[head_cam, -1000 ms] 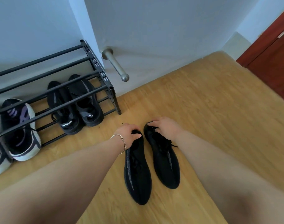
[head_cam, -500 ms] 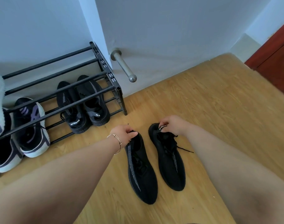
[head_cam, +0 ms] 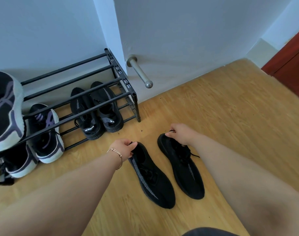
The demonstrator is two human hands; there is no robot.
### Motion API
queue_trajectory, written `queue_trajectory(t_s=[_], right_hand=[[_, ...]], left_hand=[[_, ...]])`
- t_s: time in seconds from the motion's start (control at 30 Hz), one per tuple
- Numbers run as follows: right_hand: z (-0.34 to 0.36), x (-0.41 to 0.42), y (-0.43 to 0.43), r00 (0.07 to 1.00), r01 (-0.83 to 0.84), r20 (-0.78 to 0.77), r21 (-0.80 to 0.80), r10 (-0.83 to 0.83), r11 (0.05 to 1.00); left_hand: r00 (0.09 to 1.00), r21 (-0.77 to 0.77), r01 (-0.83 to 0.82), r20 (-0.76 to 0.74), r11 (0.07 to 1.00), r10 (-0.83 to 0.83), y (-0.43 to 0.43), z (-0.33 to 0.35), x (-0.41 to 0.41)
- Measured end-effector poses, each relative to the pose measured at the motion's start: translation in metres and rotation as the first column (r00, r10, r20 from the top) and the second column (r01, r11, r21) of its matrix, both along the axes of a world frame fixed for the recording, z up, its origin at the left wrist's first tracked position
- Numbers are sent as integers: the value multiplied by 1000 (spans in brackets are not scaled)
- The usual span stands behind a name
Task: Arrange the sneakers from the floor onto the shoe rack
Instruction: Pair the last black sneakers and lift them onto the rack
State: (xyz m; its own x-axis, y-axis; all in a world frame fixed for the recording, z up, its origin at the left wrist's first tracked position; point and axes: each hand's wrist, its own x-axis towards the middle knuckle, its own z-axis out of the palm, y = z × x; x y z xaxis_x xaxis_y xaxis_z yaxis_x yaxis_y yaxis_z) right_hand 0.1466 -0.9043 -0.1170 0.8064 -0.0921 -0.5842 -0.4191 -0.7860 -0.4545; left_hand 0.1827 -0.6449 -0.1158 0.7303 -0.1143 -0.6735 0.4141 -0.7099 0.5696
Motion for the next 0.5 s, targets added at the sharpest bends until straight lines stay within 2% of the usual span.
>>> queue_trajectory(t_s=[0.13,0.2,0.33,0.43,0.5], right_hand=[[8,3,11,999,-13,32,-83,15,996],[10,6,13,998,43,41,-110,-39,993],[19,14,17,955,295,33,-70,-293,953],[22,17,22,831,555,-29,-11,-555,832],[20,14,26,775,629,-61,-4,-628,777]], left_hand=[[992,-5,-121,-42,993,120,26,-3,-2],[976,-28,-213,-60,977,211,42,-6,-5],[916,-63,-398,-87,915,392,77,-11,-16],[864,-73,-501,-91,862,495,101,-11,-28],[834,-76,-550,-99,832,542,113,-8,-35]])
